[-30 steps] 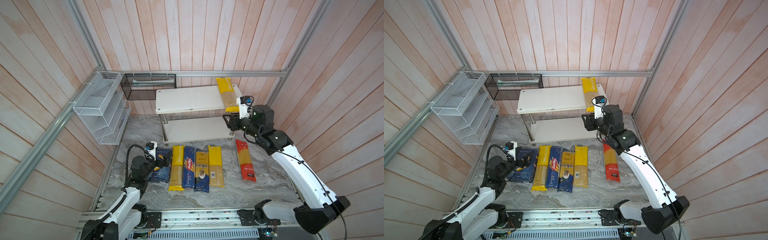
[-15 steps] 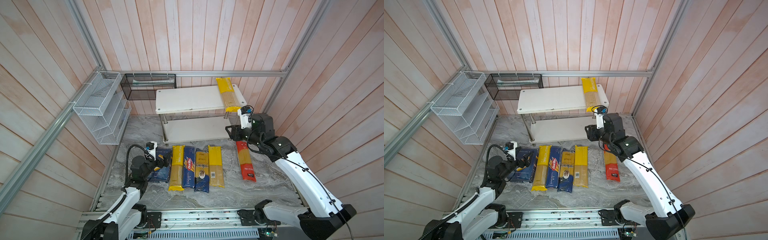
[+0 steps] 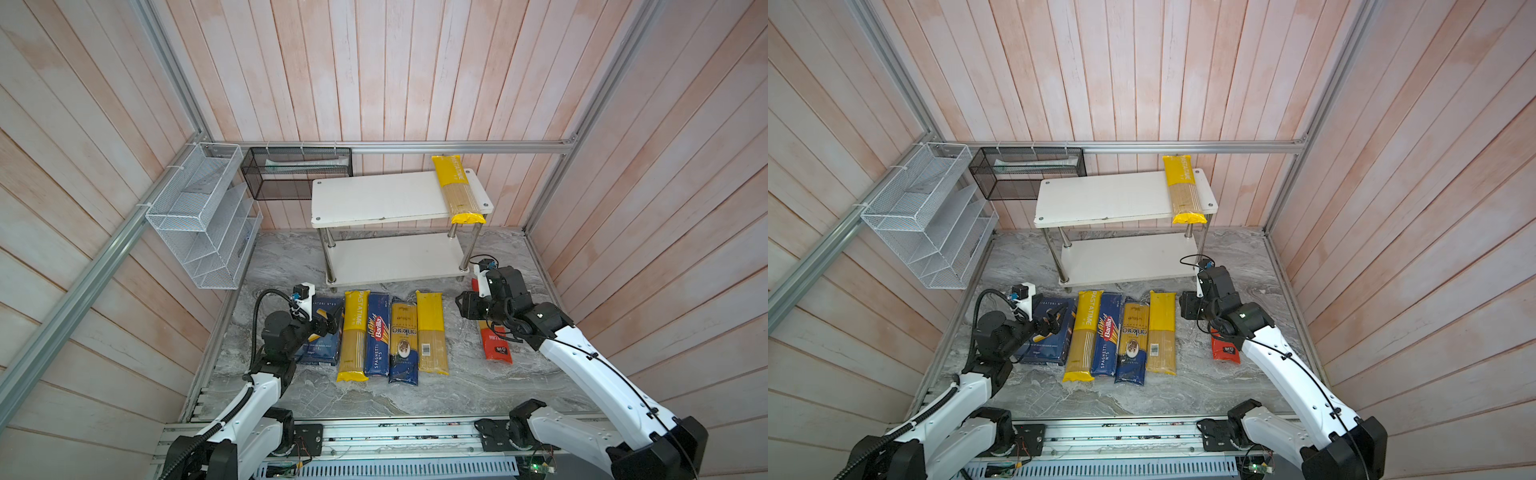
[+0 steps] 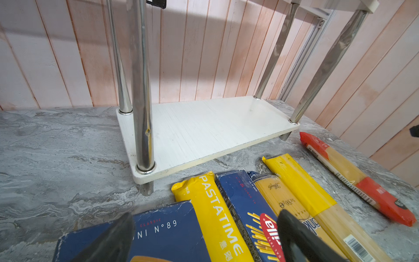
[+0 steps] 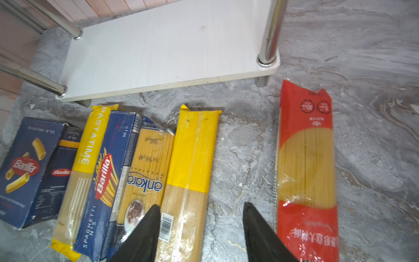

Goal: Place and organize the pasta boxes and bags onto the shelf
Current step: 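Move the right gripper over the red spaghetti bag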

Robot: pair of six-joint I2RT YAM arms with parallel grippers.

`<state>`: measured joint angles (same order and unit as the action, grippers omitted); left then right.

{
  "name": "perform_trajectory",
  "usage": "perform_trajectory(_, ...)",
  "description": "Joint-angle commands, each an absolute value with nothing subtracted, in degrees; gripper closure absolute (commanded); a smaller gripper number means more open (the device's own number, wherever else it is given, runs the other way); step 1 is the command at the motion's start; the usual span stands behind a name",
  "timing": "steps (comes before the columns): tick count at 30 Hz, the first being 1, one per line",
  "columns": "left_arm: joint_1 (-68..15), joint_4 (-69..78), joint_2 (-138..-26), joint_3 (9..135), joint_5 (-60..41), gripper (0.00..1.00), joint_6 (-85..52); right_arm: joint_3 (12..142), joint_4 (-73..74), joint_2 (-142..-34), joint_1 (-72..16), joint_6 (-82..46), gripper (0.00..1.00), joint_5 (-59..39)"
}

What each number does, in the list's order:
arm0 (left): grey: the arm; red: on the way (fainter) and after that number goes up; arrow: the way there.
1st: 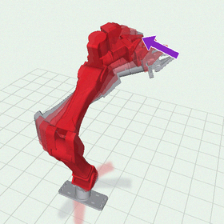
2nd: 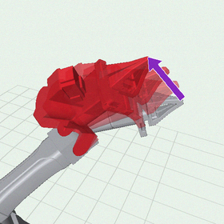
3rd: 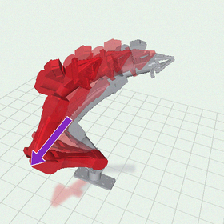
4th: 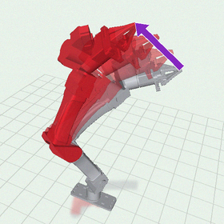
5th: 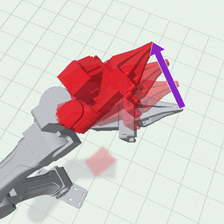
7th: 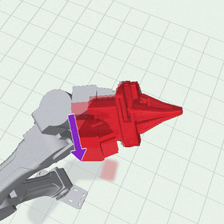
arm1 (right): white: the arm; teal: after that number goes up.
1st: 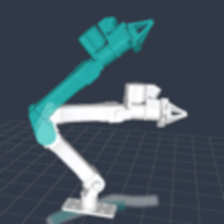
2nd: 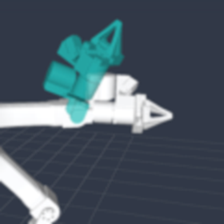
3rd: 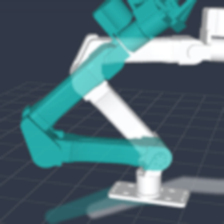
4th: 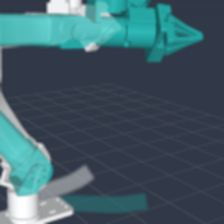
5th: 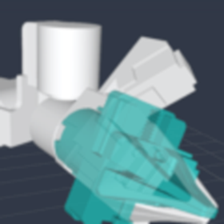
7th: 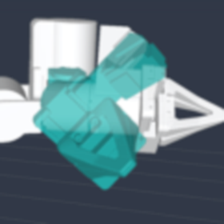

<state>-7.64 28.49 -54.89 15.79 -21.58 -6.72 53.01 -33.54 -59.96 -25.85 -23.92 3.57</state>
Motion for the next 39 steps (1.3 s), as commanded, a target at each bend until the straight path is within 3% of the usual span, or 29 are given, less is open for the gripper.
perform_trajectory(1, -7.7, 29.5, -54.5, 16.0, -21.5, 0.0, -6.9, 47.7, -29.5, -59.3, -21.4, -25.4, 0.39, 7.6)
perform_trajectory(5, -7.7, 29.5, -54.5, 16.0, -21.5, 0.0, -6.9, 44.3, -26.5, -60.8, -14.0, -25.7, 0.35, 4.5)
perform_trajectory(17, -7.7, 29.4, -54.8, 16.2, -21.7, 0.0, -6.9, 41.3, -20.3, -67.9, -6.0, -24.5, 0.3, 1.8)
perform_trajectory(39, -7.7, 29.4, -55.0, 16.3, -21.9, 0.0, -6.9, 43.3, -23.1, -78.5, -5.2, -18.8, 0.27, 4.3)
